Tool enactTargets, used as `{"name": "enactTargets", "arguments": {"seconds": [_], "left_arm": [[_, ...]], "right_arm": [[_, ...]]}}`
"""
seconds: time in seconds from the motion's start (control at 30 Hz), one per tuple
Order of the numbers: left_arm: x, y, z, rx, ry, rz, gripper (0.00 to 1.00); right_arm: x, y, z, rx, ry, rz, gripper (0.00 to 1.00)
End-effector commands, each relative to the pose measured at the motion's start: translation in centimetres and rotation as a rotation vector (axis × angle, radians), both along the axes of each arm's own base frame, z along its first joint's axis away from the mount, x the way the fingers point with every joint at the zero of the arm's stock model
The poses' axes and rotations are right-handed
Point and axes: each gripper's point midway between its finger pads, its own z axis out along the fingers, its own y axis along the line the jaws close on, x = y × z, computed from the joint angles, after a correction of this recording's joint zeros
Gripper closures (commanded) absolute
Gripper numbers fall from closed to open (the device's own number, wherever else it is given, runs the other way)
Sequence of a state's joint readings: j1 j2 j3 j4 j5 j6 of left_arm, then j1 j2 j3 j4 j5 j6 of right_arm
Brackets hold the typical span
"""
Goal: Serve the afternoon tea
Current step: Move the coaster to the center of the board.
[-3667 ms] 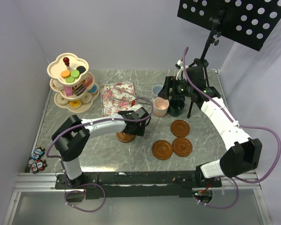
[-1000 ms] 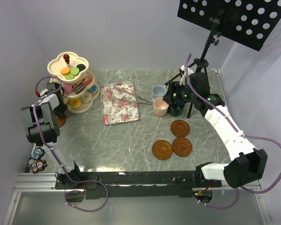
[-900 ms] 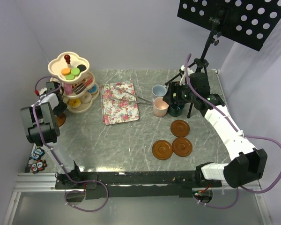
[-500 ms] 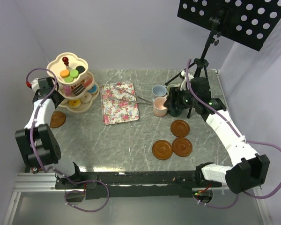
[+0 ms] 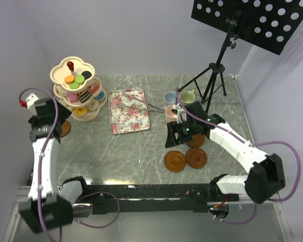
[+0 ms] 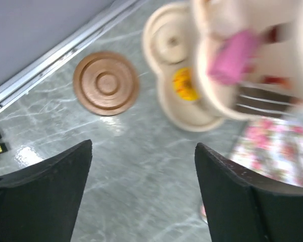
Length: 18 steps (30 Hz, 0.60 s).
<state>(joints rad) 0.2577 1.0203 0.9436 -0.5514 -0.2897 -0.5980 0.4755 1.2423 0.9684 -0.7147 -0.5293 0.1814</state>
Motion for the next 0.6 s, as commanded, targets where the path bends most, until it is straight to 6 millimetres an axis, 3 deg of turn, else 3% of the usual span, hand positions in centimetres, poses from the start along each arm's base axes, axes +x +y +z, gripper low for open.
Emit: {"name": "enactTargets", "arguments": {"seconds": [0.0, 0.1, 0.23, 0.33, 0.57], "left_arm": [[-2.1, -2.3, 3.9, -0.012, -0.111, -0.012, 0.11], [-3.4, -3.8, 4.2, -0.028, -0.11, -0.033, 0.09], [-5.5, -3.9, 4.5, -0.012, -0.084, -0.026, 0.07], [-6.4, -3.9, 5.1, 0.006, -0.073, -0.039, 0.06], [-7.4, -4.1, 6.3, 0.032, -0.083, -0.069, 0.04]], "right_arm": [[-4.6, 1.4, -3.0, 0.008, 0.216, 0.112, 0.23], [-7.0, 2.0, -5.4, -0.043, 0.299, 0.161, 0.23], [-8.3, 1.9, -7.7, -0.09, 0.332, 0.15, 0.25], [-8.0, 1.4, -8.9, -0.124, 0.329, 0.099, 0.26], [-5.8, 0.4, -9.6, -0.197, 0.218, 0.0, 0.25]]}}
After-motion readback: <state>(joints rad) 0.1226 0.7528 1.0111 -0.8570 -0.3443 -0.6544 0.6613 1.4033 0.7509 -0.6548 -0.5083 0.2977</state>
